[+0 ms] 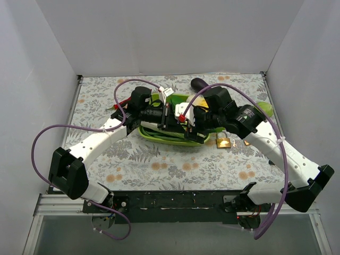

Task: Lock with the key
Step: Place the lock at the center of the board.

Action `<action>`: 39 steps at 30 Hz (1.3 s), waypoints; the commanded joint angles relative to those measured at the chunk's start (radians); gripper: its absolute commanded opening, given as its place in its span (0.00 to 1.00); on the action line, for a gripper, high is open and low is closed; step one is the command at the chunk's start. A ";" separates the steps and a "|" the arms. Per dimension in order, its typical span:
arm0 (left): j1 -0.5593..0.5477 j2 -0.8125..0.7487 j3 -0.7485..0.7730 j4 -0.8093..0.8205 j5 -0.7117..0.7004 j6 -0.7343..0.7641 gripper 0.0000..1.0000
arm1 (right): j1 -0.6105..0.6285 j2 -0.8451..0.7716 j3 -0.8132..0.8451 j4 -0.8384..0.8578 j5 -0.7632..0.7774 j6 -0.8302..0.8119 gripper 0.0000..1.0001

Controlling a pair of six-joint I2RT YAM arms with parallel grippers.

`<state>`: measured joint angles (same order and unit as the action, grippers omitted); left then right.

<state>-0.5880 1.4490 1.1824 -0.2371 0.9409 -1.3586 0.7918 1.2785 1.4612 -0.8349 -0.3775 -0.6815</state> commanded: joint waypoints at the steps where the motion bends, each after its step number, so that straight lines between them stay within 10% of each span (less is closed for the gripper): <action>1: -0.003 -0.061 -0.018 0.033 -0.005 0.001 0.00 | 0.003 0.004 -0.024 0.043 0.074 0.022 0.80; 39: -0.026 -0.085 -0.063 0.056 -0.036 0.000 0.00 | 0.003 -0.004 -0.071 0.089 0.071 0.063 0.66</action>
<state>-0.6064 1.4120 1.1225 -0.2089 0.8982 -1.3617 0.7925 1.2716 1.3483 -0.7803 -0.2939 -0.6308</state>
